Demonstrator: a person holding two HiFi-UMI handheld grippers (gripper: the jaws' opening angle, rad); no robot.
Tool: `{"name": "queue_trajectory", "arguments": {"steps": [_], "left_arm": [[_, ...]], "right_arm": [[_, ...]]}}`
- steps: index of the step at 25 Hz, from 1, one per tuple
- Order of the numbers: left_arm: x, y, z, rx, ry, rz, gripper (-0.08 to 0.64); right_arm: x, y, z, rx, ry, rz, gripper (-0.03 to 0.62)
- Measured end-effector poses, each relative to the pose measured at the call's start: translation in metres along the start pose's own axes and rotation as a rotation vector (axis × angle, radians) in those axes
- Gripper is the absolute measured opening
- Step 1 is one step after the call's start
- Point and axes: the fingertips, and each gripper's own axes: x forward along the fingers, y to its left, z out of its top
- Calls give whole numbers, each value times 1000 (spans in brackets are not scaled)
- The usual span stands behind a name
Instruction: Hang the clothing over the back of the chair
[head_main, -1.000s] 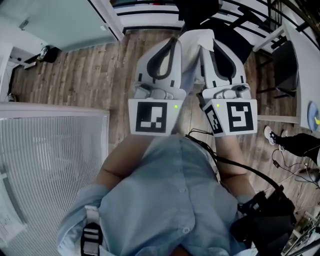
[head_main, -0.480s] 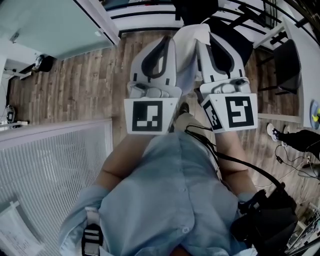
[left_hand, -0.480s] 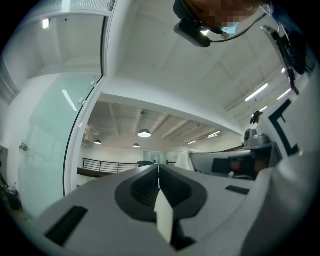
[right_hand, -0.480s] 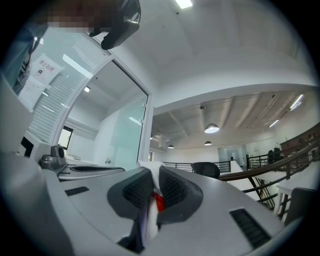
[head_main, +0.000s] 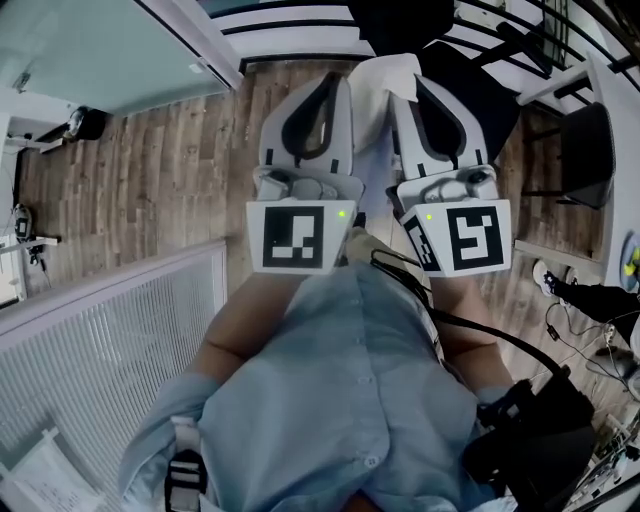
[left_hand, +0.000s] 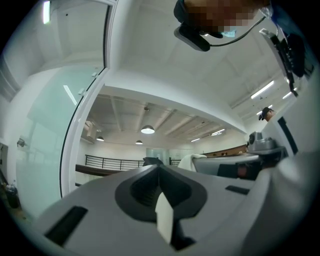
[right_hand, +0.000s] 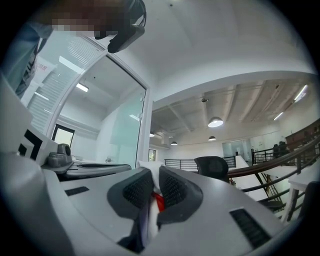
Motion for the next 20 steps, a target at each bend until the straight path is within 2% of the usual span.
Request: {"name": "queue_trajectory", "arguments": {"steps": [12, 20], "left_arm": [[75, 30, 0, 37, -15, 79, 12], [102, 51, 3, 60, -31, 104, 12]], "right_arm": [[72, -40, 3, 8, -43, 93, 35], [106, -45, 10, 8, -56, 152, 35]]}}
